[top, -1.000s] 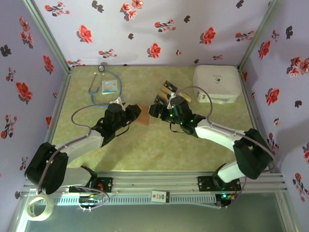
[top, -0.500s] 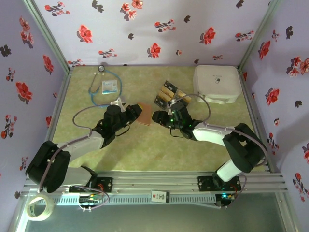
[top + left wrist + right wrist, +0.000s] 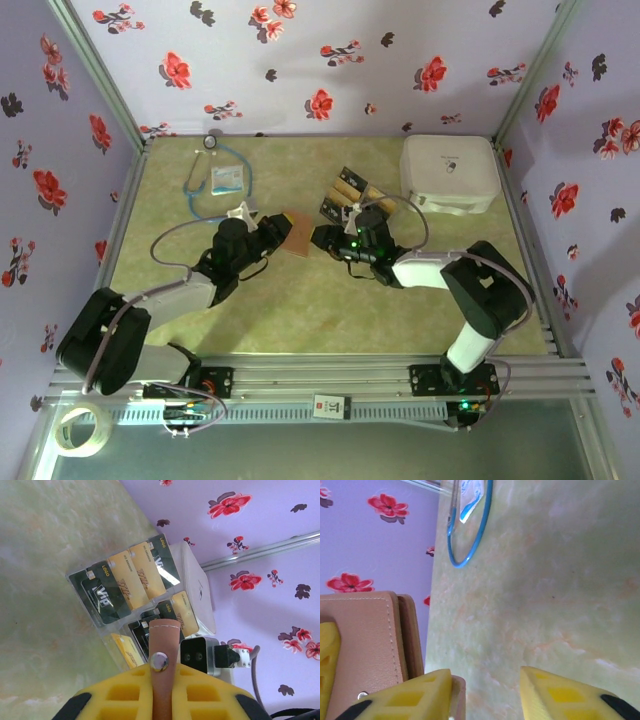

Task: Put the credit cards into the card holder
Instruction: Open the card holder at the center of the table.

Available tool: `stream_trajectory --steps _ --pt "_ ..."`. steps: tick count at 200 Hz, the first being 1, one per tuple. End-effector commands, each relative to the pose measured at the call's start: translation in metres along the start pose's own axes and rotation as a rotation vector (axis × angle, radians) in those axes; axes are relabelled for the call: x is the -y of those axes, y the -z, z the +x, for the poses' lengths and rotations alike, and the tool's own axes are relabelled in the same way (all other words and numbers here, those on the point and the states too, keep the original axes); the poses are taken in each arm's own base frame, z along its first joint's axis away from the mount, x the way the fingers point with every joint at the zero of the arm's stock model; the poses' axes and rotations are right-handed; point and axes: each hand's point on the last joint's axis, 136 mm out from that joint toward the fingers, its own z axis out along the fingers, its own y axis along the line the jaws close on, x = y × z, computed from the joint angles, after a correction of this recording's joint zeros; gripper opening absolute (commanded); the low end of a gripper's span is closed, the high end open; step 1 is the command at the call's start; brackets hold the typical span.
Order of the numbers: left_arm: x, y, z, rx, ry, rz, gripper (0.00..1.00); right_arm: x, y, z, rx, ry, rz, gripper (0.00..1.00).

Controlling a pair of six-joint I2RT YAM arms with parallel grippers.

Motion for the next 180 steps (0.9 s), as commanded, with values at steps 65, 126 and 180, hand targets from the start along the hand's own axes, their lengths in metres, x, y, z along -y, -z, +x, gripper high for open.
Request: stream_trajectory --steps 65,126,180 --pt "-0.022 0.004 0.004 -0.009 -0.012 -0.067 0.41 -0.049 0.015 0.0 -0.019 0.049 -0.163 0.0" --pt "-0.061 0.019 -0.003 -0.035 -0.112 -0.248 0.64 -0.03 0.023 0.005 -0.018 0.073 -0.069 0.0" --pt "-0.09 0.033 0.003 -0.076 -0.146 -0.345 0.68 -0.007 0.018 0.013 -0.031 0.052 -0.025 0.0"
